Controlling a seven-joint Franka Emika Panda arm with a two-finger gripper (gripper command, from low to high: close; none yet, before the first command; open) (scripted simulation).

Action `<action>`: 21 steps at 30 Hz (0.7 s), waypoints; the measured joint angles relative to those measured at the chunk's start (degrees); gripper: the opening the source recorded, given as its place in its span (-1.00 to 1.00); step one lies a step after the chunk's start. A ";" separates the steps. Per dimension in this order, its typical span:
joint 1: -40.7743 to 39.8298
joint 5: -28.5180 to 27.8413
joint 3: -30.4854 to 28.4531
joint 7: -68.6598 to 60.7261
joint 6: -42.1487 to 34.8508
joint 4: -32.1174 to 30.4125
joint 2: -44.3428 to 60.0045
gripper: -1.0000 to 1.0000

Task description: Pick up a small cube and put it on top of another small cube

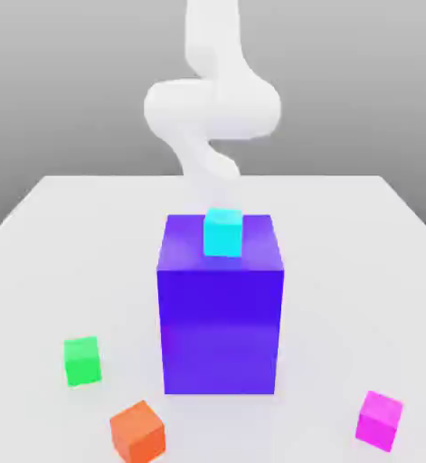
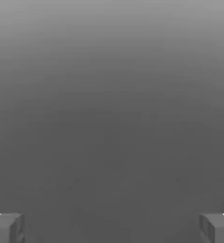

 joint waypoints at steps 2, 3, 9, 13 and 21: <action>-1.75 -1.16 3.14 4.52 1.30 -0.30 4.35 0.00; -2.50 -1.81 4.61 6.77 1.94 -0.45 6.42 0.00; -5.92 -6.90 12.55 20.90 5.64 -1.31 18.78 0.00; -6.88 -11.16 16.59 30.91 7.98 -1.84 27.20 0.00; -3.93 -18.54 19.98 50.09 12.74 -2.93 43.90 0.00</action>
